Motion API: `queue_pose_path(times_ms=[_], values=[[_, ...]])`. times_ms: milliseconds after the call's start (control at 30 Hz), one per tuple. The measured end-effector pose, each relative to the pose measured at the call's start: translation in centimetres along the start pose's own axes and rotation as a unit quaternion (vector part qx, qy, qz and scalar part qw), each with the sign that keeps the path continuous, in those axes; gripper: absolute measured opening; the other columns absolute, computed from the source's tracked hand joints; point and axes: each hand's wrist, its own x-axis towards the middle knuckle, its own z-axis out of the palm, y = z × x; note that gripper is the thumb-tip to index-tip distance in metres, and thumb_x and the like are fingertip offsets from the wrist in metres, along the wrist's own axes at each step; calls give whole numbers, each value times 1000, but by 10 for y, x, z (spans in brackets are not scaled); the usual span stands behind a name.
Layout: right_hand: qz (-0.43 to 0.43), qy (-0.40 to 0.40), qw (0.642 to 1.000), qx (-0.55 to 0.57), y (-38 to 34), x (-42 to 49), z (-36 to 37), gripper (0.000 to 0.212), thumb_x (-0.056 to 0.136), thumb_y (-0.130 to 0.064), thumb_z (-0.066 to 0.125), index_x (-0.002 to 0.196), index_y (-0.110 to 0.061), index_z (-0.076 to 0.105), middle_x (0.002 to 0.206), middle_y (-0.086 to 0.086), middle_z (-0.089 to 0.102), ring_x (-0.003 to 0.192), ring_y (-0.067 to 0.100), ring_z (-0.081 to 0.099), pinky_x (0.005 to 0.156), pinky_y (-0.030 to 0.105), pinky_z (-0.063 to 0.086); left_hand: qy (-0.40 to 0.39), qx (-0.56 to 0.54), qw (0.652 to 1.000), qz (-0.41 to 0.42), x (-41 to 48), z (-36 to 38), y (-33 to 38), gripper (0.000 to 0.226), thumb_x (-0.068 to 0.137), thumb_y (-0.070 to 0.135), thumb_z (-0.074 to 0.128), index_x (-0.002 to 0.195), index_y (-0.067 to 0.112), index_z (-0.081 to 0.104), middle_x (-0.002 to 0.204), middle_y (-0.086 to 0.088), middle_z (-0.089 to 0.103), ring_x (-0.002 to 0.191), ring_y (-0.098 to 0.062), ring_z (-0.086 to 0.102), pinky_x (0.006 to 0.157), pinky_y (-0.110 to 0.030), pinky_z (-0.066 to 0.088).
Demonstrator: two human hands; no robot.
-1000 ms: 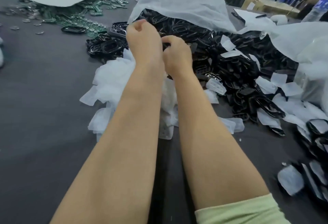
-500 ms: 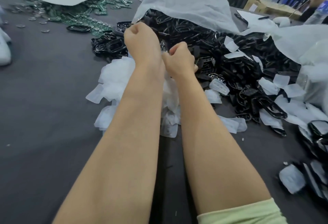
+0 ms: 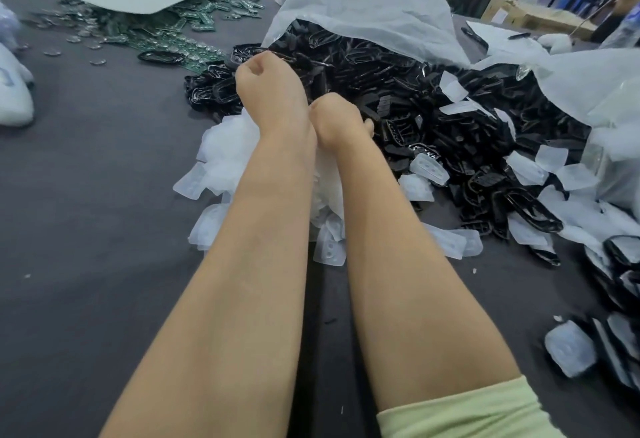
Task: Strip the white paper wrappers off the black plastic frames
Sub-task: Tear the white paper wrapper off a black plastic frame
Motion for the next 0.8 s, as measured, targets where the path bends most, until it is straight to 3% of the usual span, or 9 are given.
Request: queue_pose_path(times_ms=[100, 133, 267, 367, 433, 500, 567, 733, 800], values=[[4, -4, 1000, -13, 1, 0, 3, 36, 97, -29, 33, 115, -15, 61, 136, 8, 52, 135, 29, 34, 114, 56, 12, 8, -4, 1000, 5, 2, 0, -1, 19, 97, 11, 42, 80, 19, 47, 80, 2, 53, 72, -11, 52, 79, -29, 48], [-1, 1, 1000, -8, 3, 0, 4, 36, 98, -30, 32, 115, -14, 60, 137, 8, 51, 137, 29, 32, 114, 56, 11, 10, -5, 1000, 7, 3, 0, -1, 18, 97, 11, 42, 81, 18, 47, 79, 2, 53, 71, -11, 52, 79, -29, 48], [-26, 68, 995, 62, 6, 0, 5, 39, 100, -43, 30, 69, -20, 38, 115, 3, 59, 132, 30, 38, 113, 57, 13, 7, -12, 1000, 6, 1, -1, 1, 17, 97, 11, 41, 82, 17, 47, 78, 2, 52, 70, -11, 51, 77, -29, 47], [-51, 181, 966, 177, 12, -8, 0, 49, 102, -44, 28, 59, -23, 36, 76, -7, 52, 96, 21, 57, 103, 45, 27, -5, -14, 1000, 5, -6, 1, 4, 17, 96, 10, 42, 82, 18, 47, 81, 2, 51, 75, -12, 52, 81, -28, 49], [-78, 226, 941, 239, 21, -16, -9, 42, 101, -34, 38, 62, -21, 44, 62, -11, 45, 65, 8, 46, 78, 30, 35, -18, -14, 1000, 12, -13, 2, 5, 18, 95, 8, 42, 80, 18, 46, 84, 2, 51, 78, -13, 52, 83, -27, 49], [-92, 238, 930, 264, 30, -25, -21, 20, 96, -24, 49, 79, -16, 54, 68, -12, 50, 65, 3, 46, 64, 16, 38, -41, 6, 999, 21, -22, 2, 6, 15, 94, 7, 44, 85, 18, 48, 90, 0, 53, 81, -13, 52, 84, -26, 48], [-95, 230, 927, 280, 40, -37, -31, 3, 89, -16, 56, 86, -15, 57, 74, -12, 53, 69, 1, 48, 64, 10, 40, -74, 45, 996, 34, -31, 1, 5, 10, 93, 7, 46, 95, 16, 50, 101, -5, 55, 83, -13, 50, 84, -27, 47], [-101, 177, 929, 310, 59, -81, -50, 17, 84, -13, 65, 83, -22, 51, 83, -1, 58, 75, 13, 54, 73, 31, 49, -173, 219, 954, 113, -57, -11, -5, 27, 92, 16, 57, 119, 15, 55, 116, -5, 57, 104, -18, 55, 96, -30, 45], [-95, 144, 927, 332, 66, -101, -55, 18, 84, -17, 68, 86, -22, 51, 87, 4, 62, 78, 15, 56, 79, 41, 53, -232, 286, 920, 135, -69, -18, -11, 22, 92, 17, 59, 114, 16, 59, 107, -5, 62, 103, -21, 60, 96, -38, 50]])
